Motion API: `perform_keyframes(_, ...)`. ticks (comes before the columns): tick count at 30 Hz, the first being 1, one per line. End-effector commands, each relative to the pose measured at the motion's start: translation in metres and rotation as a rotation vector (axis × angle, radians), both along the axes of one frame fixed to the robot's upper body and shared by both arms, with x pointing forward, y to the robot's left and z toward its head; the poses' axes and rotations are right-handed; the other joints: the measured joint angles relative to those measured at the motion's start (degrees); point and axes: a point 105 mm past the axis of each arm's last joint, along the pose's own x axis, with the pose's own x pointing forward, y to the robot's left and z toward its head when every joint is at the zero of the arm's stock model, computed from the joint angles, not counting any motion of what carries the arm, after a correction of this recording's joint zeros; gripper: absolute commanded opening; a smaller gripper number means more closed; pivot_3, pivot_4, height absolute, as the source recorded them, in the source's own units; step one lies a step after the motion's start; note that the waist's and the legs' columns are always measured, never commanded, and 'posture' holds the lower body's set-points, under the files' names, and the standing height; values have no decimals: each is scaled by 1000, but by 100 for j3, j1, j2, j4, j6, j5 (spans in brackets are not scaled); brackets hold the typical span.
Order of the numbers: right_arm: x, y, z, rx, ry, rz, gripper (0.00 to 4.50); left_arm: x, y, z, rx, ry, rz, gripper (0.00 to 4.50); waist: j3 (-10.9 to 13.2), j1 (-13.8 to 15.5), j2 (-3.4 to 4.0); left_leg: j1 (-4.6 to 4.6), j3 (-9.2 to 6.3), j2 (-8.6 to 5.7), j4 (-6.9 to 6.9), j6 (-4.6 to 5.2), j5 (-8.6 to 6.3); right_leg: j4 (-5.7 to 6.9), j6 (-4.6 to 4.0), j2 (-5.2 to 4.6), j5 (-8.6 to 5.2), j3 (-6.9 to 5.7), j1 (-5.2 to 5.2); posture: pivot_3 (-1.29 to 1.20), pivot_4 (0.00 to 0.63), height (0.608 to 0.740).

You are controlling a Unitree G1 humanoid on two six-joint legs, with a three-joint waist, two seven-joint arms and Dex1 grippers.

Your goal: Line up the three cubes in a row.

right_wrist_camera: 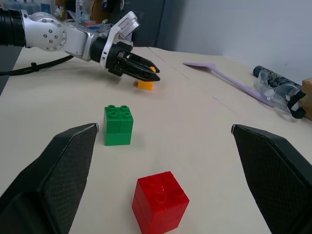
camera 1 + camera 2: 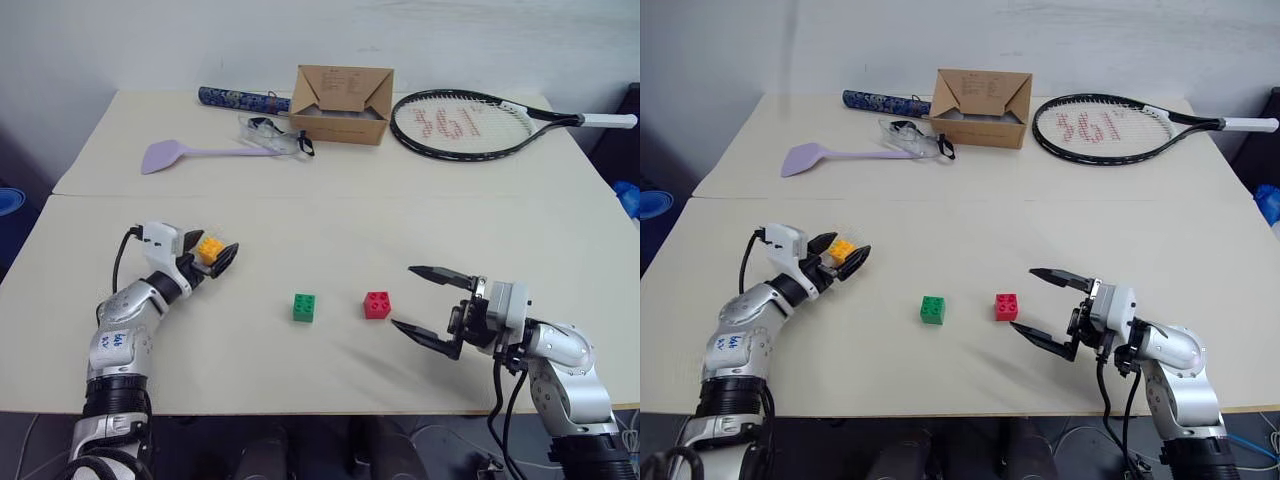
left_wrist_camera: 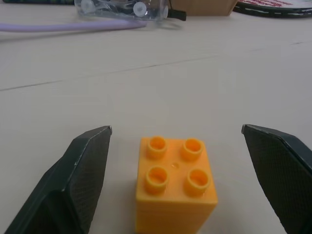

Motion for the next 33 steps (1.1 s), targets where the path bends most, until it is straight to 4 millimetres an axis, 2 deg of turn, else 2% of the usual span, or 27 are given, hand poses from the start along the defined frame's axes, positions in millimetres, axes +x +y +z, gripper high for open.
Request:
perform_keyframes(1, -3, -1, 9, -3, -43, -16, 4500, -3, 6, 6, 17, -27, 6, 3615, 0, 0, 0, 0, 0, 0, 0, 0, 0, 0, 0, -1, 0, 0, 0, 0, 150, 740)
perform_keyframes(8, -5, -7, 7, -9, -32, -41, 4500, -9, 13, 15, 57, -57, -49, 1499, 0, -1, 0, 0, -2, 0, 1, 0, 0, 0, 0, -4, 0, 0, 0, 0, 150, 740)
perform_keyframes(12, -5, -10, 12, -18, -38, -38, 4500, -36, 0, 32, 136, -74, -356, 1506, 0, -6, 0, 0, -2, 0, 0, -1, 0, 0, 0, -4, 0, 1, -1, 0, 150, 740)
perform_keyframes(14, -4, -12, 20, -28, -46, -25, 4500, -64, -7, 42, 221, -55, -632, 1506, 1, -19, 0, -2, -1, 1, 0, -2, -1, -1, 0, -4, 0, 1, -5, 0, 150, 740)
perform_keyframes(16, -4, -16, 24, -59, -33, -1, 4500, -74, -3, 38, 449, -26, -815, 1506, 4, -21, 2, -6, -2, 4, 5, -4, -2, 2, -4, -3, -2, -1, -10, 0, 150, 740)
perform_keyframes(19, -4, -23, 22, -98, 1, 22, 4500, -78, 2, 31, 552, 46, -992, 1506, 0, 43, 12, -6, -5, 1, 13, -6, -2, -12, -11, -7, -6, -4, -10, 0, 150, 740)
perform_keyframes(24, -2, -29, 21, -121, 12, 20, 4500, -66, -2, 22, 614, 71, -1089, 1506, 4, 43, 6, -12, -3, -2, 15, -1, -1, 4, -7, -4, -4, -5, -11, 0, 150, 740)
perform_keyframes(27, -3, -31, 23, -124, 9, 6, 4500, -59, -9, 14, 589, 67, -1107, 1506, 4, 17, 6, -18, -3, -2, 16, 1, -1, 9, -5, -1, -3, -9, -14, 0, 150, 740)
perform_keyframes(33, -10, -34, 20, -132, 21, -26, 4500, -61, -26, -1, 525, 60, -1168, 1506, 6, 5, 3, -19, -4, 0, 18, 5, 0, 8, -4, 0, -2, -12, -13, 0, 150, 740)
